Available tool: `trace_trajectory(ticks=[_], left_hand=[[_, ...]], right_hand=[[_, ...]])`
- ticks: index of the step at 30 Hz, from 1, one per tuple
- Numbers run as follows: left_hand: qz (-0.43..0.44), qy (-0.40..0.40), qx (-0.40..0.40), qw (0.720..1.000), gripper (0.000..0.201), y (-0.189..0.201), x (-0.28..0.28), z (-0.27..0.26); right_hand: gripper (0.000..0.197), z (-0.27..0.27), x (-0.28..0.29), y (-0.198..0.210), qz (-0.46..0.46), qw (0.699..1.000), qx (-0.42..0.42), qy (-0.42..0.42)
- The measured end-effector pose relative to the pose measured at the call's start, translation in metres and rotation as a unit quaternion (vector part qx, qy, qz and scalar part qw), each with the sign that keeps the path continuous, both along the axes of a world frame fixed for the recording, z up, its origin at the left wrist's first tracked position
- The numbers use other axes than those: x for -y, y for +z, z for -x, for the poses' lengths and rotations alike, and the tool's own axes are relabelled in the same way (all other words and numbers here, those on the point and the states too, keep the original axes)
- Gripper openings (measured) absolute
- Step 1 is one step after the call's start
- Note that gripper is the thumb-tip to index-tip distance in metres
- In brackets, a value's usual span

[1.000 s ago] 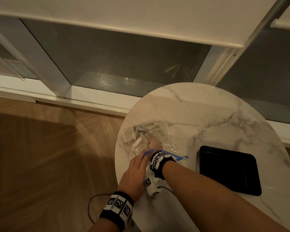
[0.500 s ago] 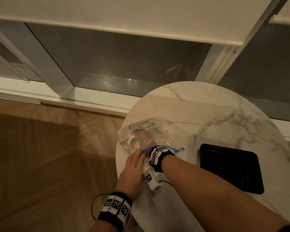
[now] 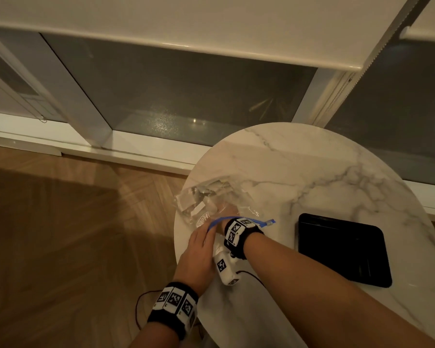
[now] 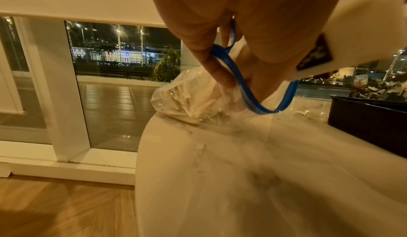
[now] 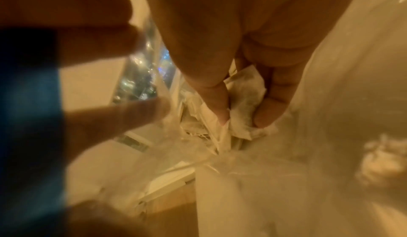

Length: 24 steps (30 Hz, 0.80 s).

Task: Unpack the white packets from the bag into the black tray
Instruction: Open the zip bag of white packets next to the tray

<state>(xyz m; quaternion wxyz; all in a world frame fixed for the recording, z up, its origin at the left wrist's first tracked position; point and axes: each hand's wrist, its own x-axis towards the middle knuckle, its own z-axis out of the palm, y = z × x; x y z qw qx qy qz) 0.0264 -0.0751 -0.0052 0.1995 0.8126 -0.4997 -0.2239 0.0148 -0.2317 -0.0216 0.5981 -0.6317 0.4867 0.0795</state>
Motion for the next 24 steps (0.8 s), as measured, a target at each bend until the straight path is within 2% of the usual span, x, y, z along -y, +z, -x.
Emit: trace_trajectory(ticks=[2,5,6,10,13,16,18,21,23,24], left_hand=[[0.013,-0.002,-0.006,1.0,0.082,-0.003,0.001,0.003],[0.025,-0.008,0.022,0.999,0.093,-0.003,0.007,0.006],[0.023,-0.008,0.023,0.999,0.094,-0.004,0.008,0.007],[0.045,-0.018,0.027,0.998,0.101,-0.001,0.009,0.012],[0.075,-0.026,0.005,0.997,0.099,0.006,0.006,0.022],[0.092,-0.049,-0.016,0.994,0.098,0.01,-0.005,0.039],[0.054,-0.053,0.043,0.996,0.089,0.011,-0.015,0.052],[0.061,-0.002,0.165,0.984,0.054,0.025,-0.032,0.076],[0.14,0.022,0.152,0.978,0.039,0.043,-0.035,0.102],[0.169,0.032,0.088,0.981,0.037,0.053,-0.032,0.115]], right_hand=[[0.021,0.007,-0.002,0.022,0.059,0.992,-0.08,0.072],[0.023,0.027,-0.007,0.044,0.131,0.971,-0.147,0.132],[0.025,0.034,-0.01,0.05,0.137,0.972,-0.142,0.129],[0.016,0.084,-0.015,0.061,0.077,0.996,-0.047,-0.01],[0.005,0.133,-0.023,0.072,-0.012,0.999,0.02,-0.039],[0.011,0.182,-0.024,0.083,-0.071,0.993,0.079,-0.047],[0.013,0.214,-0.02,0.089,-0.076,0.99,0.104,-0.064],[0.024,0.248,-0.016,0.091,-0.068,0.982,0.147,-0.098],[0.026,0.268,-0.014,0.093,-0.062,0.979,0.164,-0.102],[0.025,0.278,-0.013,0.095,-0.063,0.979,0.172,-0.093]])
